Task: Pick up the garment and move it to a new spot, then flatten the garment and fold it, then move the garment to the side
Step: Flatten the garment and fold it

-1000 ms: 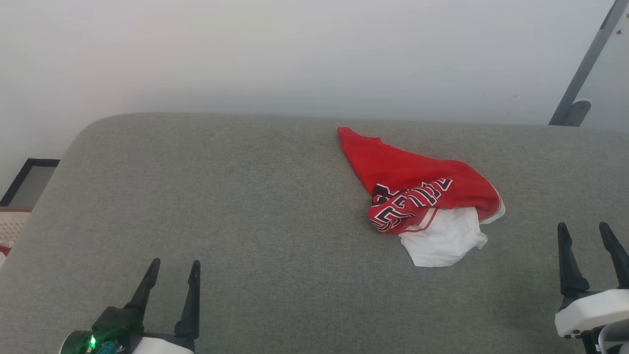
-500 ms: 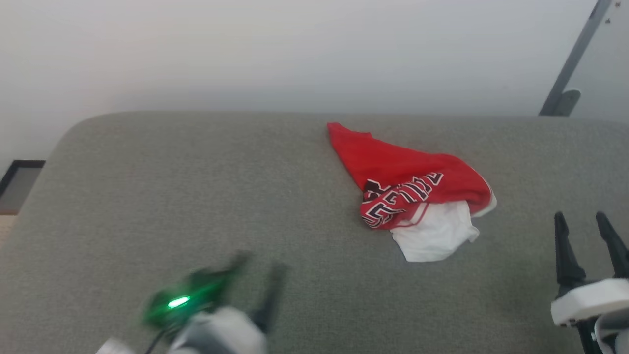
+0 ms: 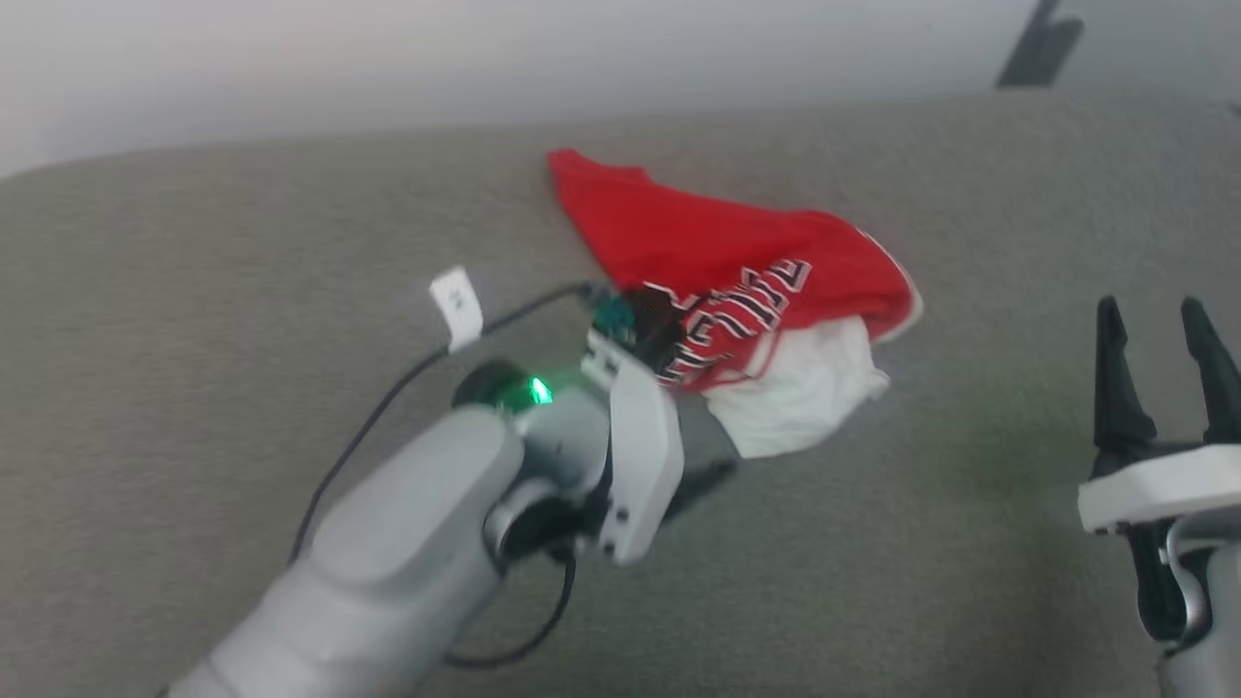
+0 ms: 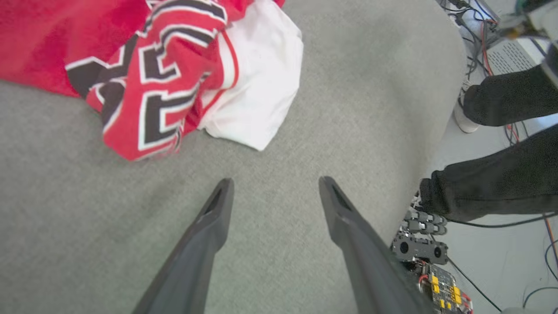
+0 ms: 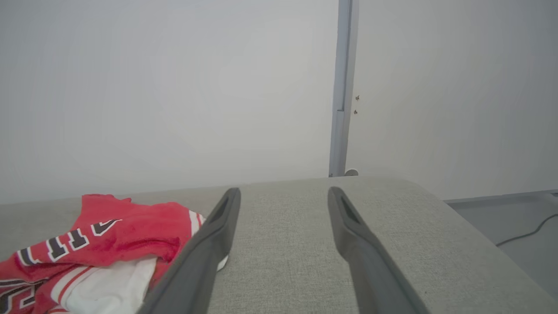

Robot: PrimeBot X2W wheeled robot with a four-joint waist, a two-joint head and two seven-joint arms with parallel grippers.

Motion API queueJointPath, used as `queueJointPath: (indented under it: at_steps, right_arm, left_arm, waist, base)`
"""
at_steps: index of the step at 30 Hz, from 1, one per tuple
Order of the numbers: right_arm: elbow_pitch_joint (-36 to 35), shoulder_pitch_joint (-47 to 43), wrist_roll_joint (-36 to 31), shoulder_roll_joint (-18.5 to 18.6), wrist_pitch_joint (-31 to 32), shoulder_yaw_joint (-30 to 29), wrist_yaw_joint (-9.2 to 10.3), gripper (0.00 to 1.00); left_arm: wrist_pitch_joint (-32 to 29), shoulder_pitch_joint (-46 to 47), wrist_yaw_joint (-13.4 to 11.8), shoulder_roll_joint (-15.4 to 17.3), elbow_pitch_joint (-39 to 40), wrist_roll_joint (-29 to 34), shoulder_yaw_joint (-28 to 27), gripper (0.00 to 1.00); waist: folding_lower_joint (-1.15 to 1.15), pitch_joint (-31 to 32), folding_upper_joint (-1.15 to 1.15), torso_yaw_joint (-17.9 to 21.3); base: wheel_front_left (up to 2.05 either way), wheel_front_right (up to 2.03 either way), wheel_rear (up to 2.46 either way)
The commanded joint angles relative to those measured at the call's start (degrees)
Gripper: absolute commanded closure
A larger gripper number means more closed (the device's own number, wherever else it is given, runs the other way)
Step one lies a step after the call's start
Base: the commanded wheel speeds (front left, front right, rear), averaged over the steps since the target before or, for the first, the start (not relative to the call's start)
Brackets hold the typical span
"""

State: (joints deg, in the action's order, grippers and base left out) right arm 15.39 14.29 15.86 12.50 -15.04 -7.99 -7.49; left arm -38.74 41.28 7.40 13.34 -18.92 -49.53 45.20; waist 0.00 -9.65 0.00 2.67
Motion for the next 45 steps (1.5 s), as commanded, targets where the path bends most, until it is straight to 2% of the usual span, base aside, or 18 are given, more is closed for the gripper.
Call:
queueJointPath:
  at_steps: [1,6,10,15,16,17,18,22,25,28,29,37,42,45]
  right_arm:
    - [0.15,1.07,0.48,-0.44,-0.18,0.11,0.0,0.0]
    - [0.75,3.26,1.22,-1.0,-0.18,0.35,0.0,0.0]
    - [0.98,4.11,1.69,-1.59,-0.18,0.47,0.0,0.0]
    - [1.16,4.54,1.97,-2.23,-0.18,0.52,0.0,0.0]
    - [1.18,4.55,1.97,-2.28,-0.18,0.52,0.0,0.0]
    - [1.25,4.7,1.93,-2.28,-0.18,0.45,0.0,0.0]
    - [1.34,4.88,1.87,-2.18,-0.18,0.29,0.0,0.0]
    - [1.12,4.69,1.44,-1.59,-0.18,-0.04,0.0,0.0]
    - [0.82,3.41,1.08,-0.99,-0.18,-0.44,0.0,0.0]
    - [0.73,2.33,0.88,-0.55,-0.18,-0.71,0.0,0.0]
    - [0.73,2.33,0.88,-0.55,-0.18,-0.71,0.0,0.0]
    - [0.29,0.89,0.5,-0.12,-0.18,0.0,0.0,0.0]
    - [0.12,0.98,0.65,0.4,-0.18,0.74,0.0,0.0]
    - [0.08,0.83,0.83,1.08,-0.18,0.81,0.0,0.0]
  left_arm:
    - [-0.02,2.63,0.05,-0.64,-1.78,-0.38,0.53,0.0]
    - [1.04,9.59,0.05,-2.72,-10.74,-0.94,3.99,0.0]
    - [2.58,12.34,0.05,-2.74,-16.59,-1.79,6.7,0.0]
    - [4.0,12.46,0.03,-1.93,-22.36,-2.81,11.64,0.0]
    - [4.25,12.3,0.03,-1.84,-23.0,-3.04,12.44,0.15]
    - [4.43,12.36,0.03,-1.76,-23.44,-3.46,13.46,0.65]
    - [4.55,12.36,0.03,-1.65,-23.65,-3.86,14.75,1.0]
    - [6.41,13.16,0.05,-0.89,-23.63,-6.25,17.57,1.0]
    - [7.92,14.05,-0.01,1.9,-21.94,-8.07,18.65,1.0]
    - [8.76,14.27,-0.09,6.7,-19.41,-9.69,19.7,1.0]
    - [8.76,14.27,-0.09,6.7,-19.41,-9.69,19.7,1.0]
    - [9.37,14.13,-0.07,22.8,-13.31,-9.95,21.0,1.0]
    - [11.08,14.31,-2.64,28.79,-13.54,-6.88,21.13,1.0]
    - [12.31,13.15,-3.19,30.07,-14.68,-5.85,21.56,1.0]
  waist:
    - [0.0,-4.18,0.0,4.34]
    - [0.0,-7.54,0.0,8.74]
    - [0.0,-9.41,0.0,11.24]
    - [0.0,-10.46,0.0,12.55]
    - [0.0,-10.57,0.0,12.6]
    - [0.0,-10.64,0.0,12.55]
    - [0.0,-10.64,0.0,12.36]
    - [0.0,-9.79,0.0,10.7]
    - [0.0,-8.37,0.0,8.33]
    - [0.0,-6.97,0.0,5.59]
    - [0.0,-6.97,0.0,5.59]
    - [0.0,-5.3,0.0,-0.01]
    - [0.0,-5.61,0.0,-0.64]
    - [0.0,-6.04,0.0,-0.38]
  base:
    - [0.0,0.0,0.0]
    - [0.0,0.0,0.0]
    - [0.0,0.0,0.0]
    - [0.0,0.0,0.0]
    - [0.0,0.0,0.0]
    - [0.0,0.0,0.0]
    - [0.0,0.0,0.0]
    - [0.0,0.0,0.0]
    - [0.0,0.0,0.0]
    - [0.0,0.0,0.0]
    - [0.0,0.0,0.0]
    - [0.0,0.0,0.0]
    - [0.0,0.0,0.0]
    - [0.0,0.0,0.0]
